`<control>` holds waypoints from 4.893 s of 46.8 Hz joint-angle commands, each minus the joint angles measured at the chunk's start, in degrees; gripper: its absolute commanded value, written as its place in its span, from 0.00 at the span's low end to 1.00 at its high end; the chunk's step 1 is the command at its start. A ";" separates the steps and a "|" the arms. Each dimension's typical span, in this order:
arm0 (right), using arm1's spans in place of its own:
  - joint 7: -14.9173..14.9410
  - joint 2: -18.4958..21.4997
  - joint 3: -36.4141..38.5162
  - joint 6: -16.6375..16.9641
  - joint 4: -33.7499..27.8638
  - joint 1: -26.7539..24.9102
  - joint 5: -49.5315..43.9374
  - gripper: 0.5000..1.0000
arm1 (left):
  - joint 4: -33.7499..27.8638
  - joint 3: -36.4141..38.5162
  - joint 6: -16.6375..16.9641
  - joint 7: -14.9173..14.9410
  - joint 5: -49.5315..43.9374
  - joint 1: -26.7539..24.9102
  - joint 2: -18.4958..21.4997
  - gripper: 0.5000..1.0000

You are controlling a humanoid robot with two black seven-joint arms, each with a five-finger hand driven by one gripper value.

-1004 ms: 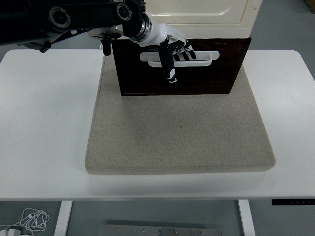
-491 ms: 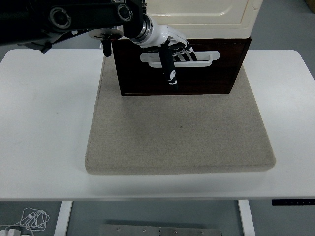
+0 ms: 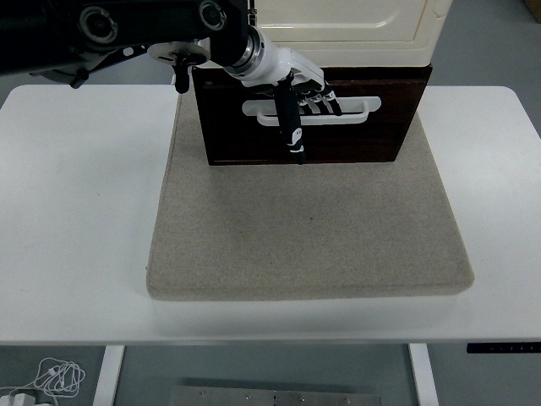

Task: Open the drawer under the combination cabinet

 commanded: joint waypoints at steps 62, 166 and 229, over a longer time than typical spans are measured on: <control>0.00 0.00 0.00 0.00 0.00 0.00 0.00 0.85 | -1.96 -3.42 -5.71 0.35 0.24 -0.88 0.54 1.00; 0.00 0.00 0.00 0.00 0.00 0.00 0.00 0.85 | -0.56 -29.16 -7.12 -0.97 1.47 -0.80 6.25 1.00; 0.00 0.00 0.00 0.00 0.00 0.00 0.00 0.85 | 42.87 -56.07 7.91 -17.32 -10.22 5.27 17.33 1.00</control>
